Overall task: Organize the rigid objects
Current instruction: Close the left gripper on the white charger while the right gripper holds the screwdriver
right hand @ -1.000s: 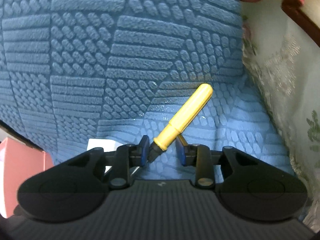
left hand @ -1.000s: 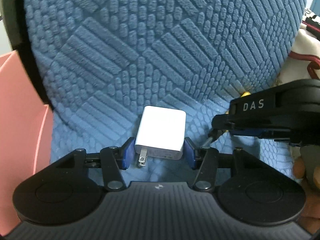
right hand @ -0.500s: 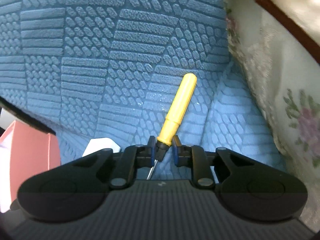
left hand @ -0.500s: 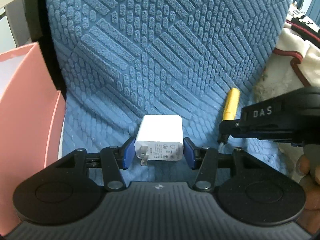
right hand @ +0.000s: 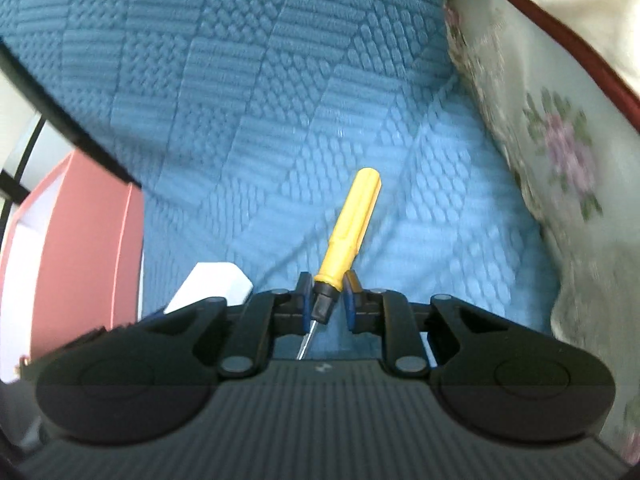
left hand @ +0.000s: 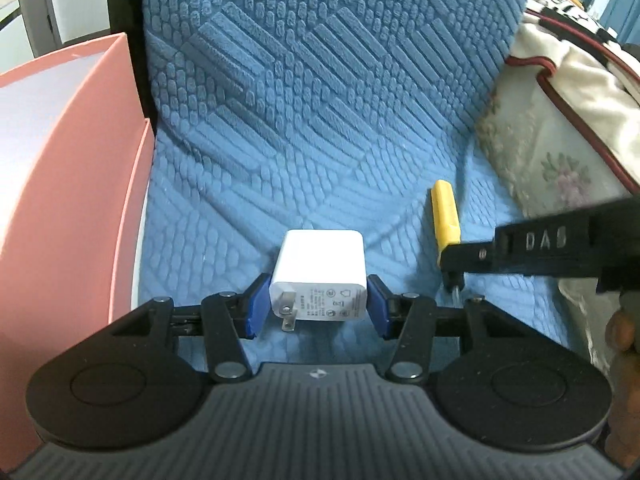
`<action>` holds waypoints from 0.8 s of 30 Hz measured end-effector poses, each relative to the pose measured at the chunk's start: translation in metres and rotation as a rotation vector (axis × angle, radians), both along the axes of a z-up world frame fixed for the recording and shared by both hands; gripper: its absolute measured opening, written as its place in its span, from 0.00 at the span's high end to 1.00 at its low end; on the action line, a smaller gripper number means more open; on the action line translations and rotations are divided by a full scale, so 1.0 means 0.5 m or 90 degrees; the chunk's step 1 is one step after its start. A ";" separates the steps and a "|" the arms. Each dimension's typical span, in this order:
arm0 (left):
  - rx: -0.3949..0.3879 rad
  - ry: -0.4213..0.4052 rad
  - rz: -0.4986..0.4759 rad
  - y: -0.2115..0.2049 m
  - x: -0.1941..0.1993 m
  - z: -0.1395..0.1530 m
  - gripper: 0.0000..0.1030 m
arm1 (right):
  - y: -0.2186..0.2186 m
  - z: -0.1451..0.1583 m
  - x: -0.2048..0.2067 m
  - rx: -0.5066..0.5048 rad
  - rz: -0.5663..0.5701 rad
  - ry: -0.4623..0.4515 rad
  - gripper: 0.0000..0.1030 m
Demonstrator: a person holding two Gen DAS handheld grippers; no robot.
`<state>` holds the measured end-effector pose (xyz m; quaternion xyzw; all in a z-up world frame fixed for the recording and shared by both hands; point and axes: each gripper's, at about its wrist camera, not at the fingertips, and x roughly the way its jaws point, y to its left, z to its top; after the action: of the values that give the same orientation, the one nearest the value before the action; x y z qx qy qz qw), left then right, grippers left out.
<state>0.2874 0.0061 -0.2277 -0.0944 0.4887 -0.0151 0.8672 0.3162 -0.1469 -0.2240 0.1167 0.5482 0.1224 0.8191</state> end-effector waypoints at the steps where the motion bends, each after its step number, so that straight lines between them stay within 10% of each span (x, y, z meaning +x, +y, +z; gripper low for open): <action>1: -0.002 0.002 -0.003 -0.002 -0.008 0.001 0.45 | -0.003 0.000 -0.014 0.001 -0.004 0.002 0.81; 4: -0.015 0.004 0.000 -0.003 -0.032 0.006 0.45 | -0.008 0.002 -0.046 -0.015 -0.014 -0.003 0.96; 13: -0.030 0.008 -0.007 -0.031 -0.115 0.019 0.46 | -0.023 0.016 -0.122 -0.004 -0.027 -0.025 0.96; 21: -0.039 0.025 -0.018 -0.045 -0.129 0.006 0.45 | -0.021 0.018 -0.080 0.028 -0.027 -0.049 0.90; 24: -0.051 0.027 -0.010 -0.042 -0.127 0.003 0.45 | -0.015 0.013 -0.059 0.036 -0.020 -0.038 0.69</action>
<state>0.2238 -0.0148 -0.2260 -0.1256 0.5069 -0.0391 0.8519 0.2868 -0.1543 -0.2177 0.1450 0.5180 0.1282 0.8332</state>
